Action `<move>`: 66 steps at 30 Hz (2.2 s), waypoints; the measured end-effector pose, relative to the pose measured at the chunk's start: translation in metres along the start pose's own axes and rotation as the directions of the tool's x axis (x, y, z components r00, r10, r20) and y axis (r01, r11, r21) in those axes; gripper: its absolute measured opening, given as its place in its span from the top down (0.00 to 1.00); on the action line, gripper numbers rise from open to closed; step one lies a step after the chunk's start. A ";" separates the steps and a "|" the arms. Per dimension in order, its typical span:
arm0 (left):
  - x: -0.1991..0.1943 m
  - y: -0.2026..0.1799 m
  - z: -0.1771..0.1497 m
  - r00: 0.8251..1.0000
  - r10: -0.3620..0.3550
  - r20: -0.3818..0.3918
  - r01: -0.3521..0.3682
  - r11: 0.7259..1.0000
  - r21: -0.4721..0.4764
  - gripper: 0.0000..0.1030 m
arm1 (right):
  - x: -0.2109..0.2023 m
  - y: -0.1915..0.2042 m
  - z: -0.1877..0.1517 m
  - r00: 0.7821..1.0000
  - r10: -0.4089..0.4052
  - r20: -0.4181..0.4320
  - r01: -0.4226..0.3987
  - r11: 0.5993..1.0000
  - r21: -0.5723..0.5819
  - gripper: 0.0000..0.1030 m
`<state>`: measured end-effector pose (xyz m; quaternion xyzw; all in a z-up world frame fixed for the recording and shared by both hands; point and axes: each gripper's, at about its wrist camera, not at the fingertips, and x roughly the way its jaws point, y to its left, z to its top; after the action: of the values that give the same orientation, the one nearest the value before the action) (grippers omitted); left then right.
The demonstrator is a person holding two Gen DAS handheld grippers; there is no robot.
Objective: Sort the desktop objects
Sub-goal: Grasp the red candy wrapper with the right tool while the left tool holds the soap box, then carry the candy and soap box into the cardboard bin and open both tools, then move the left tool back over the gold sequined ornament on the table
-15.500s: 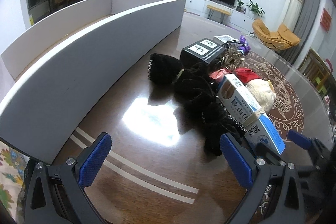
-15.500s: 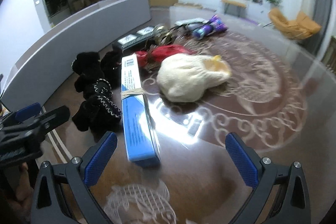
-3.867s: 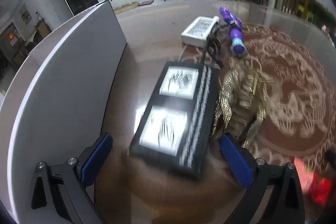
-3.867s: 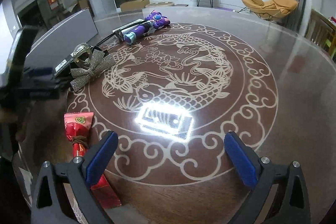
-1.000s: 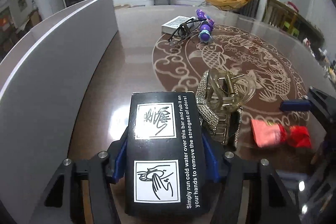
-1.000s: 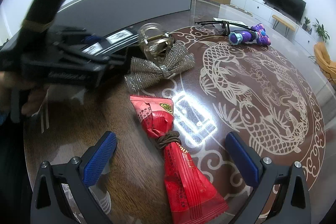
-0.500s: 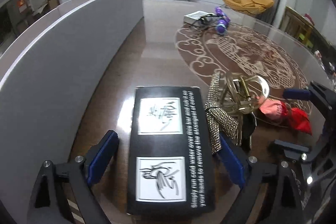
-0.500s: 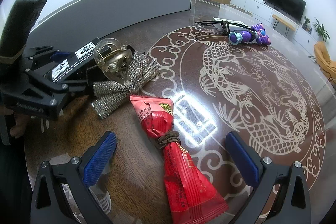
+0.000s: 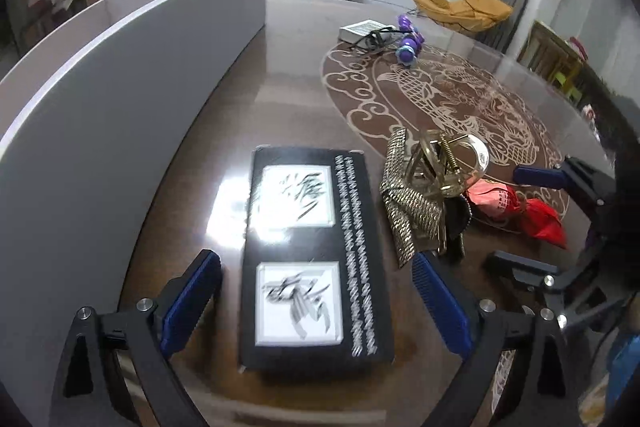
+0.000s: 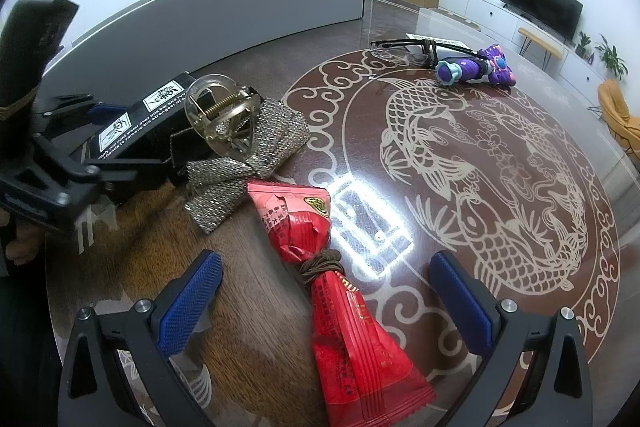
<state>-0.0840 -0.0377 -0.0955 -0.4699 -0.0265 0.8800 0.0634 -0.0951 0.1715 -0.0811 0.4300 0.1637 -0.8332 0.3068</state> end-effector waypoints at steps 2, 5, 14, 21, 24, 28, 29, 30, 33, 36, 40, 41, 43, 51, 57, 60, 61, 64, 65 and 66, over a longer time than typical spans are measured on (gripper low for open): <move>0.000 0.004 -0.001 1.000 0.000 -0.003 0.000 1.000 -0.024 0.05 | 0.000 0.000 0.000 1.000 0.000 0.000 0.000 1.000 0.000 0.00; 0.002 0.008 0.000 1.000 0.017 0.002 -0.017 0.999 -0.035 0.07 | 0.000 0.000 0.000 1.000 0.000 0.000 0.000 1.000 0.000 0.00; 0.005 -0.012 0.000 0.997 0.061 0.040 -0.064 0.994 0.093 0.44 | 0.000 0.000 0.001 0.999 0.002 -0.051 -0.002 1.000 -0.009 0.01; -0.003 -0.004 -0.001 0.998 -0.053 0.018 0.053 0.998 0.032 0.44 | -0.016 0.000 0.015 0.986 -0.001 -0.164 0.007 0.999 0.036 0.81; -0.019 -0.003 -0.004 0.995 -0.093 0.041 0.092 0.996 0.007 0.44 | -0.034 -0.007 0.012 0.988 -0.005 -0.157 0.022 0.994 0.109 0.81; -0.061 0.004 -0.004 0.984 -0.132 0.120 0.135 0.991 -0.017 0.44 | -0.069 -0.010 0.028 0.997 0.009 -0.073 0.005 0.981 0.195 0.81; -0.073 0.010 -0.002 0.980 -0.138 0.144 0.144 0.989 -0.029 0.44 | -0.077 -0.007 0.037 0.999 0.020 -0.044 -0.011 0.980 0.199 0.81; -0.086 0.019 0.001 0.975 -0.143 0.169 0.154 0.987 -0.049 0.44 | -0.083 -0.003 0.049 0.999 0.029 -0.017 -0.025 0.980 0.197 0.81; -0.119 0.057 0.014 0.966 -0.124 0.225 0.152 0.982 -0.110 0.44 | -0.095 0.018 0.092 0.995 0.070 0.068 -0.082 0.979 0.188 0.81; -0.143 0.107 0.027 0.966 -0.028 0.258 0.074 0.982 -0.172 0.44 | -0.091 0.048 0.142 0.974 0.166 0.157 -0.193 0.966 0.175 0.81; -0.147 0.172 0.040 0.971 0.101 0.216 -0.041 0.963 -0.266 0.44 | -0.076 0.114 0.202 0.924 0.305 0.232 -0.340 0.931 0.132 0.81; -0.143 0.188 0.041 0.972 0.132 0.194 -0.073 0.955 -0.286 0.44 | -0.069 0.123 0.212 0.916 0.324 0.238 -0.359 0.925 0.122 0.81; -0.133 0.214 0.041 0.973 0.180 0.143 -0.128 0.942 -0.311 0.44 | -0.047 0.158 0.240 0.907 0.347 0.238 -0.375 0.924 0.081 0.81; -0.087 0.234 0.029 0.968 0.249 -0.019 -0.245 0.929 -0.278 0.38 | 0.060 0.206 0.274 0.971 0.230 0.060 -0.235 0.968 0.085 0.32; -0.103 0.215 0.025 0.944 0.317 0.095 -0.279 0.917 -0.286 0.11 | 0.035 0.154 0.238 0.952 0.239 0.193 -0.273 0.947 0.170 0.14; -0.120 0.196 0.021 0.951 0.252 0.180 -0.194 0.937 -0.290 0.11 | -0.006 0.121 0.197 0.940 0.171 0.296 -0.232 0.955 0.184 0.03; -0.125 0.184 0.022 0.952 0.225 0.209 -0.164 0.947 -0.277 0.11 | -0.017 0.105 0.179 0.940 0.133 0.315 -0.202 0.960 0.196 0.01; -0.134 0.136 0.024 0.958 0.107 0.266 -0.058 0.981 -0.187 0.11 | -0.038 0.063 0.127 0.956 0.011 0.292 -0.088 0.964 0.251 0.01; -0.133 0.118 0.027 0.960 0.065 0.273 -0.025 0.989 -0.148 0.11 | -0.039 0.049 0.113 0.961 -0.019 0.276 -0.060 0.960 0.275 0.01; -0.137 0.105 0.028 0.961 0.031 0.275 0.000 0.994 -0.112 0.10 | -0.040 0.033 0.094 0.967 -0.051 0.251 -0.030 0.951 0.308 0.01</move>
<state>-0.0413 -0.1602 0.0218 -0.3455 -0.0802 0.9346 0.0260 -0.1139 0.1110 0.0058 0.3608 -0.0072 -0.8985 0.2498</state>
